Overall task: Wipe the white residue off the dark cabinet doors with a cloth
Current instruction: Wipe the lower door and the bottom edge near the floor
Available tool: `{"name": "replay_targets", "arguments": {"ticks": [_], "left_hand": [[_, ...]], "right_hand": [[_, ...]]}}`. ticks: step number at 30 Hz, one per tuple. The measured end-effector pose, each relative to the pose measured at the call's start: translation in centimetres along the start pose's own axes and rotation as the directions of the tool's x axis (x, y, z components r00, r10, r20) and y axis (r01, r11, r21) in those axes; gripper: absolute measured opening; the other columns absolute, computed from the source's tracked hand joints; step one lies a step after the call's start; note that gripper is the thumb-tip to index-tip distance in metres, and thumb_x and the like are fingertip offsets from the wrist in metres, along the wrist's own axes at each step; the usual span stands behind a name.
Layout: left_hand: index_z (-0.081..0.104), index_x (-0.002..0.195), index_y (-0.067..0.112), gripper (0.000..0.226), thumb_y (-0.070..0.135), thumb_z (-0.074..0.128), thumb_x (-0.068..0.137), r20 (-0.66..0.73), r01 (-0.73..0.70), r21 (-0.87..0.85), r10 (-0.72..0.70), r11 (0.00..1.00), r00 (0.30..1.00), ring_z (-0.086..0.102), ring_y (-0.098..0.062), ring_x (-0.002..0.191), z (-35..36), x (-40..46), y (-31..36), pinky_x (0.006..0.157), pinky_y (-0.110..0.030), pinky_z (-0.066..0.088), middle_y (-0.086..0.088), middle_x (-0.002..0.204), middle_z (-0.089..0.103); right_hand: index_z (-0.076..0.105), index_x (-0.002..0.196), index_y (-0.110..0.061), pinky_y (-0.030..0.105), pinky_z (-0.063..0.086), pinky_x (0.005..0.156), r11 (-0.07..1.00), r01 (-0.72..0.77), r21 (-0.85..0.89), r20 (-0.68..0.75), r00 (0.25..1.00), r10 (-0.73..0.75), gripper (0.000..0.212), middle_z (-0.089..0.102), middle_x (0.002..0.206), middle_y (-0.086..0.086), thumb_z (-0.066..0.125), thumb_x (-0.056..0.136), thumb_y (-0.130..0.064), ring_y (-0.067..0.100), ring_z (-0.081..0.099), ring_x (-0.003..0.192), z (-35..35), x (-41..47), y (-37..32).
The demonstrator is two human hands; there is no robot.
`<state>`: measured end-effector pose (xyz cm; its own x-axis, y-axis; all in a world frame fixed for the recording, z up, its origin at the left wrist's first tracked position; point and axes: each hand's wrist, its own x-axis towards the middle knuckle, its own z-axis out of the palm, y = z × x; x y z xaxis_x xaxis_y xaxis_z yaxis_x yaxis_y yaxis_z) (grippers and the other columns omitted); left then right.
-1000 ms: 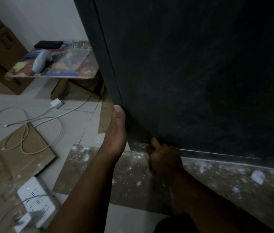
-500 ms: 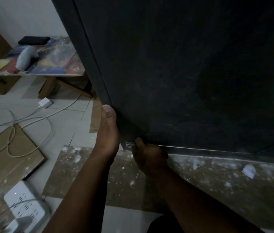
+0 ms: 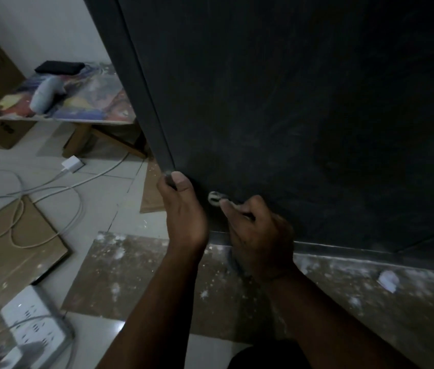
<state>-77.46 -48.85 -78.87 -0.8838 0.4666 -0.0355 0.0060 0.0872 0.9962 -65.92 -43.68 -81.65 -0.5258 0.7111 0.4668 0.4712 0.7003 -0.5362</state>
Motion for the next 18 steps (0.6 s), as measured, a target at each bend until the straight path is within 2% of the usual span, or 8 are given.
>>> {"name": "replay_targets", "arguments": {"ticks": [4, 6, 9, 11, 13, 15, 16, 18], "left_hand": [[0.011, 0.159, 0.037, 0.068, 0.067, 0.028, 0.101, -0.050, -0.080, 0.037, 0.082, 0.996, 0.995, 0.035, -0.017, 0.146, 1.0, -1.3, 0.8, 0.115, -0.036, 0.035, 0.003, 0.164, 0.027], [0.000, 0.162, 0.041, 0.066, 0.058, 0.031, 0.107, -0.039, -0.140, 0.047, 0.142, 0.989, 0.989, 0.026, -0.015, 0.152, 1.1, -1.6, 0.7, 0.121, -0.041, 0.031, 0.008, 0.169, 0.015], [-0.013, 0.161, 0.043, 0.073, 0.059, 0.032, 0.106, -0.019, -0.211, 0.107, 0.214, 0.972, 0.977, 0.012, -0.011, 0.158, 1.0, -1.8, 0.2, 0.127, -0.048, 0.025, 0.016, 0.172, 0.000], [-0.020, 0.160, 0.040, 0.079, 0.060, 0.033, 0.104, -0.004, -0.253, 0.146, 0.256, 0.956, 0.967, 0.004, -0.008, 0.159, 1.0, -2.0, -0.3, 0.129, -0.048, 0.022, 0.017, 0.172, -0.009], [-0.024, 0.160, 0.035, 0.082, 0.055, 0.034, 0.106, 0.020, -0.315, 0.196, 0.318, 0.929, 0.948, -0.003, -0.006, 0.159, 0.9, -2.1, -0.7, 0.130, -0.043, 0.017, 0.014, 0.172, -0.017], [-0.021, 0.162, 0.022, 0.082, 0.044, 0.037, 0.109, 0.036, -0.425, 0.287, 0.434, 0.859, 0.900, -0.012, -0.010, 0.160, 0.9, -2.3, -0.8, 0.130, -0.035, 0.008, 0.001, 0.172, -0.022], [-0.015, 0.164, 0.016, 0.080, 0.037, 0.040, 0.109, 0.047, -0.500, 0.331, 0.515, 0.800, 0.856, -0.014, -0.018, 0.160, 0.9, -2.4, -0.8, 0.131, -0.038, 0.004, -0.009, 0.172, -0.022], [-0.009, 0.164, 0.014, 0.080, 0.028, 0.045, 0.108, 0.087, -0.630, 0.398, 0.656, 0.667, 0.749, -0.014, -0.035, 0.160, 0.9, -2.2, -0.5, 0.130, -0.053, 0.003, -0.026, 0.169, -0.019]], "right_hand": [[0.053, 0.084, -0.021, 0.039, 0.050, 0.080, 0.930, -0.361, 0.076, 0.301, 0.897, 0.323, 0.040, 0.067, 0.074, -0.004, 0.049, 0.100, -0.057, 0.015, 0.065, 0.077, -0.6, -1.2, 1.3], [0.063, 0.095, -0.027, 0.030, 0.048, 0.083, 0.960, -0.272, -0.065, 0.309, 0.909, 0.279, 0.041, 0.067, 0.084, -0.010, 0.039, 0.101, -0.060, 0.009, 0.063, 0.083, -1.5, -1.1, 1.7], [0.077, 0.107, -0.024, 0.019, 0.039, 0.065, 0.972, 0.079, -0.222, 0.012, 0.997, -0.079, 0.037, 0.065, 0.089, -0.007, 0.047, 0.103, -0.045, 0.009, 0.062, 0.074, -2.5, 0.1, 1.1], [0.078, 0.105, -0.021, 0.020, 0.038, 0.057, 0.962, 0.178, -0.208, -0.300, 0.924, -0.236, 0.017, 0.064, 0.085, -0.003, 0.062, 0.102, -0.028, 0.011, 0.060, 0.065, -3.1, 1.7, -0.3], [0.077, 0.111, -0.018, 0.022, 0.045, 0.054, 0.947, 0.276, -0.168, -0.450, 0.833, -0.322, 0.014, 0.063, 0.086, 0.000, 0.070, 0.100, -0.018, 0.012, 0.060, 0.066, -3.3, 3.5, -1.4], [0.074, 0.112, -0.021, 0.024, 0.049, 0.055, 0.956, 0.289, -0.040, -0.386, 0.879, -0.282, 0.014, 0.063, 0.086, -0.003, 0.068, 0.102, -0.027, 0.008, 0.060, 0.067, -3.4, 3.7, -1.7], [0.071, 0.107, -0.026, 0.023, 0.049, 0.057, 0.981, 0.168, 0.093, -0.261, 0.955, -0.139, 0.018, 0.062, 0.083, -0.010, 0.063, 0.103, -0.042, 0.006, 0.059, 0.066, -3.3, 3.2, -1.8], [0.068, 0.094, -0.025, 0.024, 0.045, 0.057, 0.988, -0.072, 0.140, -0.021, 0.997, 0.076, 0.040, 0.059, 0.074, -0.015, 0.051, 0.101, -0.061, 0.003, 0.058, 0.064, -3.0, 1.2, -1.2]]}}
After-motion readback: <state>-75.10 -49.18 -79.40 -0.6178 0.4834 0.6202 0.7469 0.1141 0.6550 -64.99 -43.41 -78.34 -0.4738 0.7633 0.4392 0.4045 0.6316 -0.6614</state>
